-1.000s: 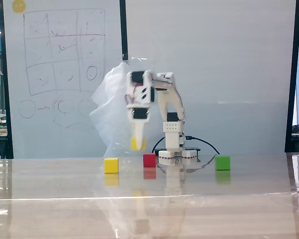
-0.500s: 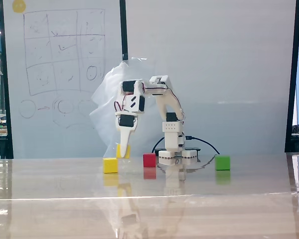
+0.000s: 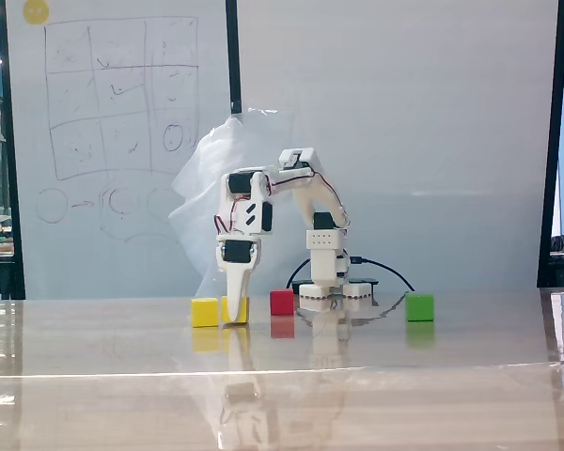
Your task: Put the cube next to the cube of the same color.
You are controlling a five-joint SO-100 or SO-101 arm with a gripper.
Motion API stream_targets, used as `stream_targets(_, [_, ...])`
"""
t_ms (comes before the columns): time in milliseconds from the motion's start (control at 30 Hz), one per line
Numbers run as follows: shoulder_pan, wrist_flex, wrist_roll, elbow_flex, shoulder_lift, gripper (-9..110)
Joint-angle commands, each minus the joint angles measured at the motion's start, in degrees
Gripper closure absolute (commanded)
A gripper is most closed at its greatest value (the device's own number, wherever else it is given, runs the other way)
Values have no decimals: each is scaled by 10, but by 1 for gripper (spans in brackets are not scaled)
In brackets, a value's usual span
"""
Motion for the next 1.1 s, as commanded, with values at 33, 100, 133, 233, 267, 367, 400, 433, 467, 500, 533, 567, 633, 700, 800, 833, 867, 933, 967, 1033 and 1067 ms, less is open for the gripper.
stream_targets(33, [-11, 40, -2, -61, 32, 86])
stream_targets(100, [-11, 58, -2, -63, 35, 77])
stream_targets(133, [-12, 67, -2, -67, 39, 73])
stream_targets(233, [-15, 92, -2, -67, 86, 64])
stream_targets(267, [-17, 99, -2, -67, 108, 62])
stream_targets(367, [-24, 112, -3, -68, 179, 62])
stream_targets(400, [-25, 117, -2, -67, 205, 62])
stream_targets(433, [-25, 122, 2, -63, 237, 63])
stream_targets(467, [-25, 133, 3, -61, 272, 64])
stream_targets(500, [-28, 148, 3, -60, 308, 65])
stream_targets(533, [-32, 165, 3, -59, 346, 65])
stream_targets(567, [-35, 183, 4, -59, 382, 66])
stream_targets(633, [-55, 214, 4, -58, 450, 69])
stream_targets(700, [-82, 243, 5, -48, 517, 75])
stream_targets(800, [-123, 242, 8, 16, 619, 87])
stream_targets(833, [-137, 229, 14, 53, 655, 92])
stream_targets(867, [-150, 213, 24, 97, 689, 98])
stream_targets(933, [-173, 161, 56, 207, 768, 103])
stream_targets(967, [-184, 126, 76, 272, 812, 102])
stream_targets(1033, [-200, 39, 118, 420, 918, 98])
stream_targets(1067, [-204, -11, 135, 499, 974, 98])
